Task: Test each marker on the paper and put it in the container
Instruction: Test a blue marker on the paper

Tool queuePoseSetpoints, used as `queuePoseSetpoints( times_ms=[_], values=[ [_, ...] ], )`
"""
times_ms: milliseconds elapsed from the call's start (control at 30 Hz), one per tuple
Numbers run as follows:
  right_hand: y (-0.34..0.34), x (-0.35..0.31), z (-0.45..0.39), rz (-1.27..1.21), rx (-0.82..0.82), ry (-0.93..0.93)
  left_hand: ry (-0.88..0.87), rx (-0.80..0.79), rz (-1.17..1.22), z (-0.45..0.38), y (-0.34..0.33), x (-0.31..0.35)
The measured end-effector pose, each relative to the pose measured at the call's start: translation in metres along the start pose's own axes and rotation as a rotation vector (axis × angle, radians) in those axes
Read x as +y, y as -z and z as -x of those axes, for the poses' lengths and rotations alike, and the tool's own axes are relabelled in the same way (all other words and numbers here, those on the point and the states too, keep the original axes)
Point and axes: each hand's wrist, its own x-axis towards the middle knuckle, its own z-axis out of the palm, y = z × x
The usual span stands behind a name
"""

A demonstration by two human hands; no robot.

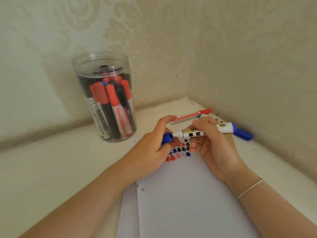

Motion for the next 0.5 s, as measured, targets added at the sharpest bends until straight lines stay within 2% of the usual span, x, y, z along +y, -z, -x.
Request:
queuePoseSetpoints(
  times_ms=[200, 300, 400, 500],
  values=[
    [0.0004, 0.0012, 0.0019, 0.100, -0.146, -0.032, -0.083, -0.010, -0.056, 0.0013, -0.0006, 0.0002],
    [0.0010, 0.0007, 0.0022, -0.028, -0.196, -0.105, -0.100, 0.040, 0.023, 0.0019, 0.0019, 0.0023],
    [-0.0013, -0.0009, 0.0008, -0.087, -0.078, -0.102, -0.074, 0.077, 0.179, 0.0017, 0.0032, 0.0040],
    [0.0035, -0.0023, -0.0024, 0.089, 0.126, 0.051, -0.034, 0.134, 0.314, -0.0006, 0.0057, 0.0045]
  ],
)
